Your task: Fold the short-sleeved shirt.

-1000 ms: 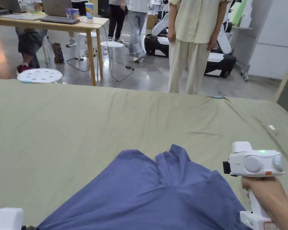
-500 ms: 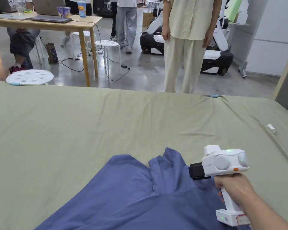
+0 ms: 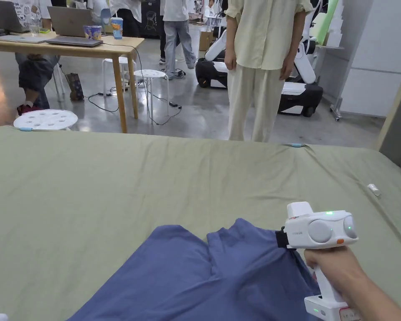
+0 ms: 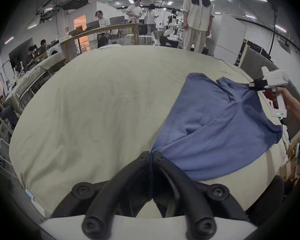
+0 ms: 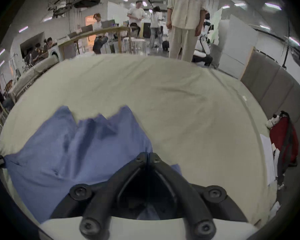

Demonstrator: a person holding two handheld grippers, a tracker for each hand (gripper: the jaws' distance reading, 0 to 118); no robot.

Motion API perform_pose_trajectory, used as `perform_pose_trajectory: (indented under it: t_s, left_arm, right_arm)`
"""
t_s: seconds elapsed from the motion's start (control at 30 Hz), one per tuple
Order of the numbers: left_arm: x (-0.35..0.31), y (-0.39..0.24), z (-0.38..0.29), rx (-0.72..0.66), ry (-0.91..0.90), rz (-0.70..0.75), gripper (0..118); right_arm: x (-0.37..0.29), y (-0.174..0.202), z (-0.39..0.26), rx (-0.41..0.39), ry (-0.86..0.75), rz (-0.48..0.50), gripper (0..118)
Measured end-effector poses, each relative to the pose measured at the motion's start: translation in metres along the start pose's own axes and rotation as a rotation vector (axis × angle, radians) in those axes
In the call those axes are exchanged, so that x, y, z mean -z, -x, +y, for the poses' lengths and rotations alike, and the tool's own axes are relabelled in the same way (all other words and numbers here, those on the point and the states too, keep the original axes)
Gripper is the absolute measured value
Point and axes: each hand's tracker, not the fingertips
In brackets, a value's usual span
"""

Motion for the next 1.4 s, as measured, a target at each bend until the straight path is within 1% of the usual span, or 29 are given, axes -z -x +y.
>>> perform_pose_trajectory:
  t_s: [0.03, 0.07, 0.17, 0.3, 0.33, 0.43, 0.57, 0.7, 0.8, 0.87, 1.0, 1.13, 1.27, 1.4]
  left_arm:
    - [0.001, 0.000, 0.004, 0.001, -0.015, 0.004, 0]
    - [0.003, -0.001, 0.009, -0.002, -0.025, 0.001, 0]
    - [0.007, -0.006, 0.031, 0.034, -0.066, -0.001, 0]
    - [0.011, -0.010, 0.074, 0.038, -0.145, 0.031, 0]
    - [0.010, -0.011, 0.085, 0.046, -0.173, 0.046, 0]
    - [0.000, -0.011, 0.125, 0.029, -0.239, 0.059, 0]
    - [-0.013, -0.009, 0.180, 0.042, -0.318, 0.110, 0]
    - [-0.028, -0.010, 0.233, 0.039, -0.381, 0.134, 0]
    - [-0.036, -0.021, 0.269, 0.091, -0.438, 0.192, 0]
    - [-0.042, -0.026, 0.291, 0.086, -0.463, 0.193, 0]
    - [-0.052, -0.037, 0.333, 0.123, -0.532, 0.264, 0]
    - [-0.068, -0.040, 0.371, 0.124, -0.575, 0.285, 0]
    - [-0.084, -0.037, 0.409, 0.132, -0.644, 0.313, 0]
    - [-0.101, -0.033, 0.442, 0.131, -0.698, 0.332, 0]
  right_arm:
    - [-0.012, 0.000, 0.003, -0.002, -0.025, -0.005, 2]
    - [-0.033, 0.005, 0.004, -0.005, -0.058, -0.031, 2]
    - [-0.077, 0.013, 0.009, -0.053, -0.146, -0.095, 2]
    - [-0.117, 0.015, 0.017, -0.088, -0.254, -0.187, 2]
    - [-0.121, 0.016, 0.020, -0.112, -0.277, -0.192, 2]
    - [-0.148, 0.010, 0.034, -0.110, -0.360, -0.256, 2]
    - [-0.185, 0.003, 0.058, -0.099, -0.447, -0.278, 2]
    - [-0.216, -0.003, 0.086, -0.081, -0.497, -0.270, 2]
    - [-0.228, -0.011, 0.111, -0.039, -0.551, -0.277, 1]
    - [-0.235, -0.012, 0.127, -0.027, -0.578, -0.287, 1]
    - [-0.240, -0.011, 0.161, -0.049, -0.607, -0.324, 2]
    - [-0.249, -0.016, 0.194, -0.029, -0.640, -0.336, 2]
    - [-0.261, -0.017, 0.222, -0.034, -0.684, -0.350, 2]
    - [-0.275, -0.017, 0.254, -0.024, -0.740, -0.351, 2]
